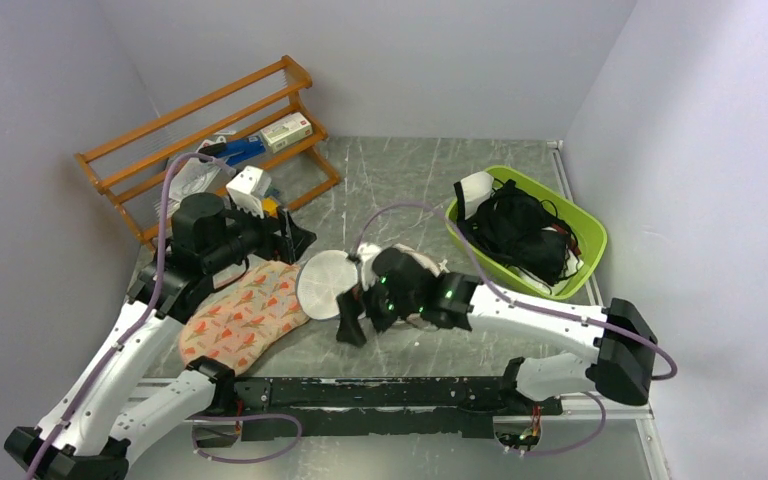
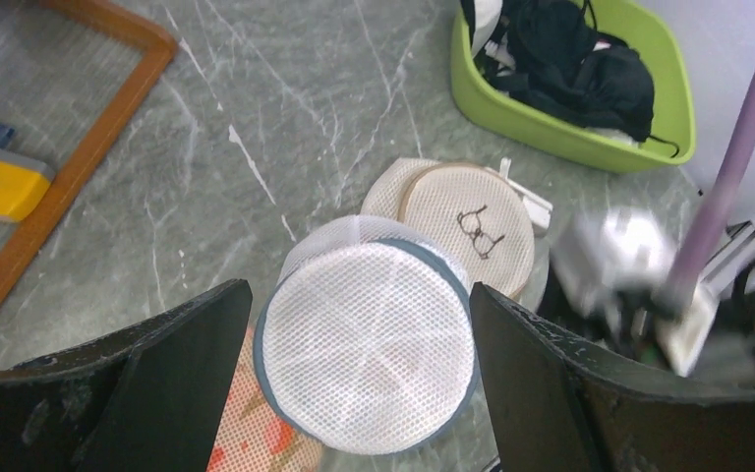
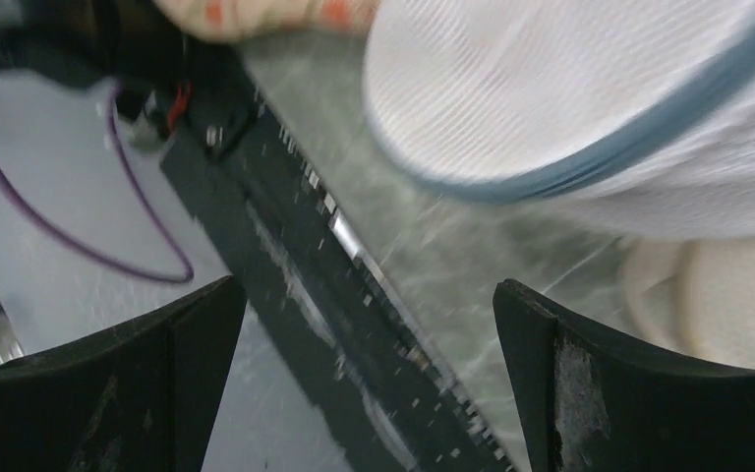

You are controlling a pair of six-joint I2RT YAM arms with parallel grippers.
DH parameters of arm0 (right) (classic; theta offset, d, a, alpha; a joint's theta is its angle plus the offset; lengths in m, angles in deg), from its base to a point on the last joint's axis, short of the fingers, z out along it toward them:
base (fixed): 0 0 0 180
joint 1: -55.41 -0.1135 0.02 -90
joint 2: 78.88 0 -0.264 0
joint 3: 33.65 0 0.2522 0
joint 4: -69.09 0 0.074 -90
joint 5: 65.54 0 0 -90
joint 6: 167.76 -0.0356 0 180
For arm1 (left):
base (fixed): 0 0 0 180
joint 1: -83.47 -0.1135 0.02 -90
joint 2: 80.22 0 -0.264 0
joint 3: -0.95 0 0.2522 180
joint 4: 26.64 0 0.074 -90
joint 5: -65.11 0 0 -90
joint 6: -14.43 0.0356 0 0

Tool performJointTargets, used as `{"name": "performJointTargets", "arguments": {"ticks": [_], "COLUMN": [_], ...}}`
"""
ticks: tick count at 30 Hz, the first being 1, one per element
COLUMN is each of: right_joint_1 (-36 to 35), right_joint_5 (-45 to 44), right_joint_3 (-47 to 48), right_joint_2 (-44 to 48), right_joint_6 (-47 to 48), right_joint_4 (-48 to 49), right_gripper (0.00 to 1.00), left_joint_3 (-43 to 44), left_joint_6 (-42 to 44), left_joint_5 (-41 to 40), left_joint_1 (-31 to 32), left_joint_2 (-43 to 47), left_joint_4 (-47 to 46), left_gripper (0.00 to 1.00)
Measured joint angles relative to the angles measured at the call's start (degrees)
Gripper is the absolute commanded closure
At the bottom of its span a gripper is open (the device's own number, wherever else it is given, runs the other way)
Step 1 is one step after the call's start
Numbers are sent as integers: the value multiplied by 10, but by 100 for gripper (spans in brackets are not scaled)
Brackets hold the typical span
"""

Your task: Unzip the laundry bag and remove the bra

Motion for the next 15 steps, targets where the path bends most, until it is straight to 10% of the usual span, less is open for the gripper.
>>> {"name": "performJointTargets", "arguments": {"ticks": [8,15], "right_joint_1": [-109,-103], "right_joint_5": [-125,-221], "right_joint_3": [-10,-39], "right_joint_2": [-20,-106], "right_joint_6": [-83,-148], "right_joint_4": [-70,80], "right_gripper": [0,13], "left_joint_3": [68,24], "left_joint_6": [7,53], "left_joint_5": [13,1], "left_joint_1": [0,1], "left_joint_2": [-62,-38], "left_joint_4": [-46,-104], "left_gripper": [6,6]}}
